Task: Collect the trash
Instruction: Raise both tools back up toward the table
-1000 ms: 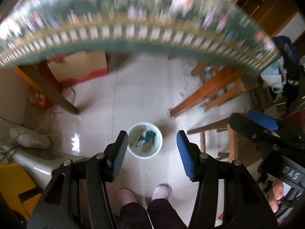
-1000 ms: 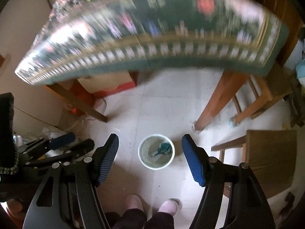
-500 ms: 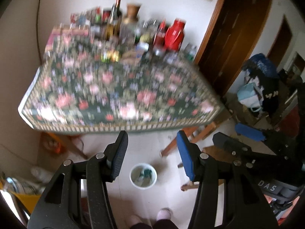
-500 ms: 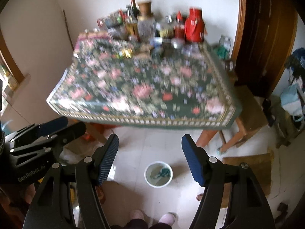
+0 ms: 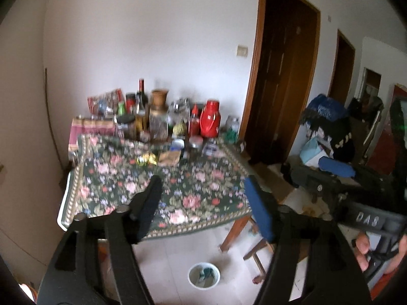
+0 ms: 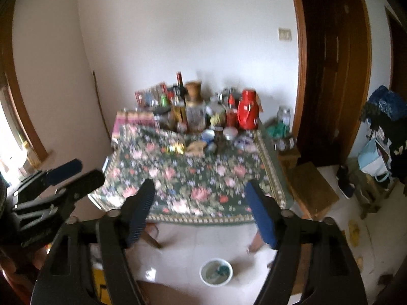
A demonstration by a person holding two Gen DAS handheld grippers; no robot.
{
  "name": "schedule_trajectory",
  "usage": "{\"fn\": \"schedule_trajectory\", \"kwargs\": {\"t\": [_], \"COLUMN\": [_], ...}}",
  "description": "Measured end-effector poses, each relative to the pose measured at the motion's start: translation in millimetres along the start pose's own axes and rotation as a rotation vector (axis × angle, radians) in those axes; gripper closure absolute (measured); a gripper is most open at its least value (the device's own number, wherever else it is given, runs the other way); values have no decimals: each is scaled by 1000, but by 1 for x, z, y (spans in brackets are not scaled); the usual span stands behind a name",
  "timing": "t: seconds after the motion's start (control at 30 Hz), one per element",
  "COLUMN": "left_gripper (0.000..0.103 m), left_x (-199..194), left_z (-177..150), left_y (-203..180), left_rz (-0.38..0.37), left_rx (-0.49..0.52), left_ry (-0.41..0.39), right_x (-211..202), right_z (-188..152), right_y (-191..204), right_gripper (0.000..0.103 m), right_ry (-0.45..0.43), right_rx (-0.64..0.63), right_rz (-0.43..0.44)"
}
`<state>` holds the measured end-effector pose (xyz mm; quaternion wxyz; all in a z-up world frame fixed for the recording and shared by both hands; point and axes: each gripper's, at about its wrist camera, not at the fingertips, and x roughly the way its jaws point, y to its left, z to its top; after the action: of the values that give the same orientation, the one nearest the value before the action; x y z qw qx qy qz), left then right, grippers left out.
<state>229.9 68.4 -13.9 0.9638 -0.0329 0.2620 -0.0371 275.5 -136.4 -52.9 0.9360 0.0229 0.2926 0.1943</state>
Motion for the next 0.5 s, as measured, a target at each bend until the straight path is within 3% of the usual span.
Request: {"fn": "schedule_trajectory", "kwargs": {"t": [0.1, 0.23, 0.5], "left_gripper": [12, 11, 10], "left_x": [-10, -11, 33], "left_z": [6, 12, 29], "left_y": [5, 11, 19], "left_rz": [-6, 11, 38], "left_rx": [-1, -4, -35], "left_ry": [-38, -79, -49], "right_x": [-8, -8, 20], "right_z": [9, 15, 30], "right_y": [-1, -7, -23], "right_gripper": [17, 11, 10], "right_ry": [-55, -93, -87], "right_rx": [10, 37, 23], "right_rz": [-31, -62, -51]}}
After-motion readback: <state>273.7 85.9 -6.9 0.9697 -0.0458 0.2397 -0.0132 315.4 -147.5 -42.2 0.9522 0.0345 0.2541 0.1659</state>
